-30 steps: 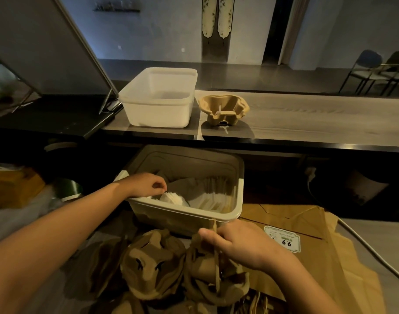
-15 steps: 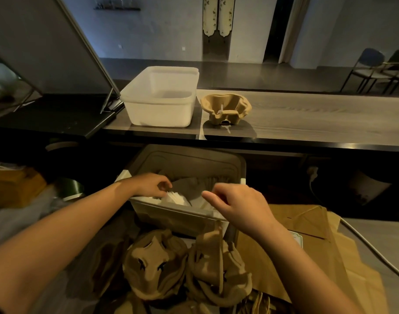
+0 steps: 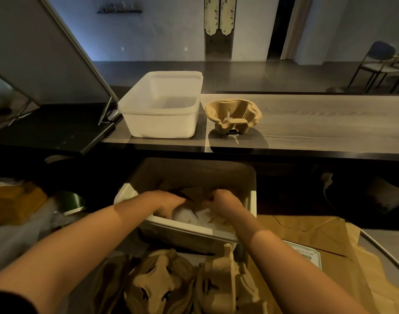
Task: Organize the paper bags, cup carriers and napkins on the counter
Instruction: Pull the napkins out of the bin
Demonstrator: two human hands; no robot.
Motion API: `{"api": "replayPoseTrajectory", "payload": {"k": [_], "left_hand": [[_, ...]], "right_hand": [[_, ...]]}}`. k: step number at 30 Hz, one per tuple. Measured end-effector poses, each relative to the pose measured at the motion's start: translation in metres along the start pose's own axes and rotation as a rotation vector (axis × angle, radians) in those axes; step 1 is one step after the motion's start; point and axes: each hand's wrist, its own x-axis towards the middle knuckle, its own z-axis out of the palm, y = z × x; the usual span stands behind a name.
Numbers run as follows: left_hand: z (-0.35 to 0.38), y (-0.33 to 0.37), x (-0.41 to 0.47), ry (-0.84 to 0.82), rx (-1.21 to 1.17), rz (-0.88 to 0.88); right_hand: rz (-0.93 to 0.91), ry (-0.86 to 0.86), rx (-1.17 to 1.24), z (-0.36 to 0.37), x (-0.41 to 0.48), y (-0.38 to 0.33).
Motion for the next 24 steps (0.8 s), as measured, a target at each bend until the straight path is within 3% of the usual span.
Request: {"api": "replayPoseTrajectory", "payload": {"k": [5, 12, 20, 24], "left_hand": [[-0.007, 0.014, 0.003, -0.160, 0.120, -0.104], [-0.004, 0.020, 0.009, -0.150, 0.228, -0.015], [0.001, 0.004, 0.017, -0.108, 0.040, 0.061], [-0.011, -0.012, 0.004, -0.061, -0.186, -0.107]], "right_hand": [[0.028, 0.074, -0.165, 0.003, 0.005, 0.003], [0.067, -0.037, -0.269, 0.003, 0.000, 0.008], [0.075, 0.039, -0.259, -0.001, -0.008, 0.004], [0.143, 0.068, -0.117, -0.003, -0.009, 0.001]]}}
